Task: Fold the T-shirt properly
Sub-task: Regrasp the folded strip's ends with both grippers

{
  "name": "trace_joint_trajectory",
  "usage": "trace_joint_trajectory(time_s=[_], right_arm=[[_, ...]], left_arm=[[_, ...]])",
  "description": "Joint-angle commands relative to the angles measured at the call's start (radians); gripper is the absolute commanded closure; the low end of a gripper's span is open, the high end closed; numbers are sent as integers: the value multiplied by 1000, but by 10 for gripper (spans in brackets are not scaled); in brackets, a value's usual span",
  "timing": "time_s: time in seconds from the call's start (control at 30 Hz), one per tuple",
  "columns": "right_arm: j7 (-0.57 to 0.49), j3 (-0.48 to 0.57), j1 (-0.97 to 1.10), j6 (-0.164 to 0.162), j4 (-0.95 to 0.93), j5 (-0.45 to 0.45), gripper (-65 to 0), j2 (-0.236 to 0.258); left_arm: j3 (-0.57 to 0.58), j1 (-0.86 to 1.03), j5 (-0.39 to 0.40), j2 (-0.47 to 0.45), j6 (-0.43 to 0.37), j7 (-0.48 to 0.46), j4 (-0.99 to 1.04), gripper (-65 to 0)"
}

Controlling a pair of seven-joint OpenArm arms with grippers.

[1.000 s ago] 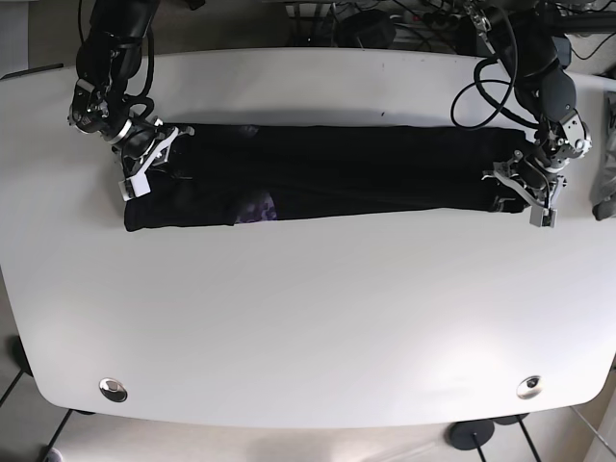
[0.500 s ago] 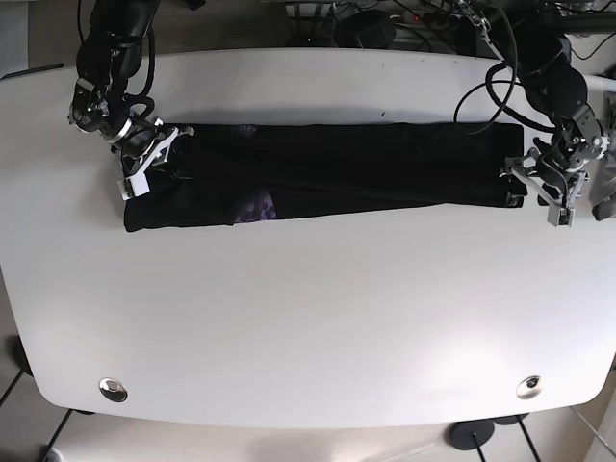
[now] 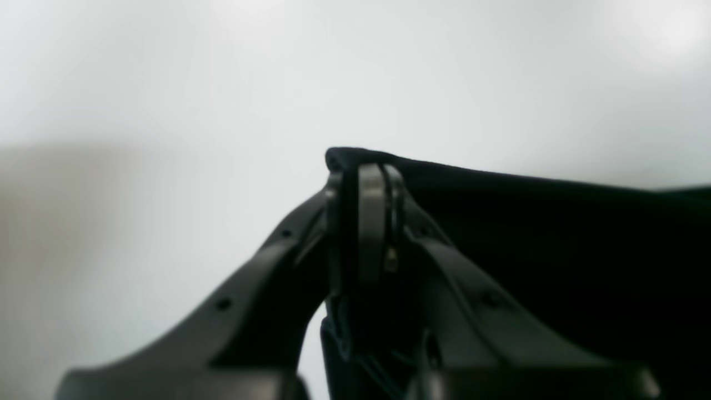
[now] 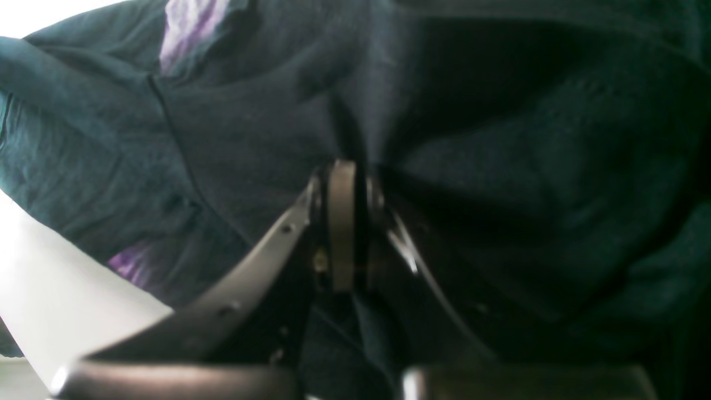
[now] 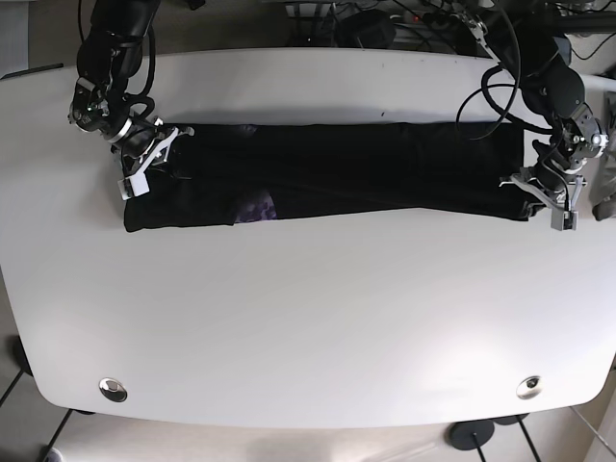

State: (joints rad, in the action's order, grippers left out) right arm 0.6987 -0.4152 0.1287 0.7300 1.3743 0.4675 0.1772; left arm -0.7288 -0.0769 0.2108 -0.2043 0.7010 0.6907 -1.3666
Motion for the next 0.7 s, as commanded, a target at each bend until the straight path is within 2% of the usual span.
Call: trace_joint_trajectory(time_s=[0.03,0.23,0.53,0.57,0.67,0.7], right_arm=[[57,-3,7,-32,1,-71,-24,11],[57,-3,7,-32,1,-71,-24,11],[57,-1,7,-32,1,-71,-24,8],[57,-1,7,-32,1,-72,-24,-3],[57,-3,7,-32,1,-79,-24,-12],[57,-1,7,-32,1,-79,-24,-14]], left_arm=[[-15,9,12,-2,-3,-18,-109,0],[-16,144,17,41,-3,-18,-322,0],[-16,303,19,35,-3,-18,-382,0],[-16,314,19,35,-3,-18,-385,-15],[-21,338,20,35,-3,-22,-420,-165],[-21,349,20,35,-3,-22,-437,-174]])
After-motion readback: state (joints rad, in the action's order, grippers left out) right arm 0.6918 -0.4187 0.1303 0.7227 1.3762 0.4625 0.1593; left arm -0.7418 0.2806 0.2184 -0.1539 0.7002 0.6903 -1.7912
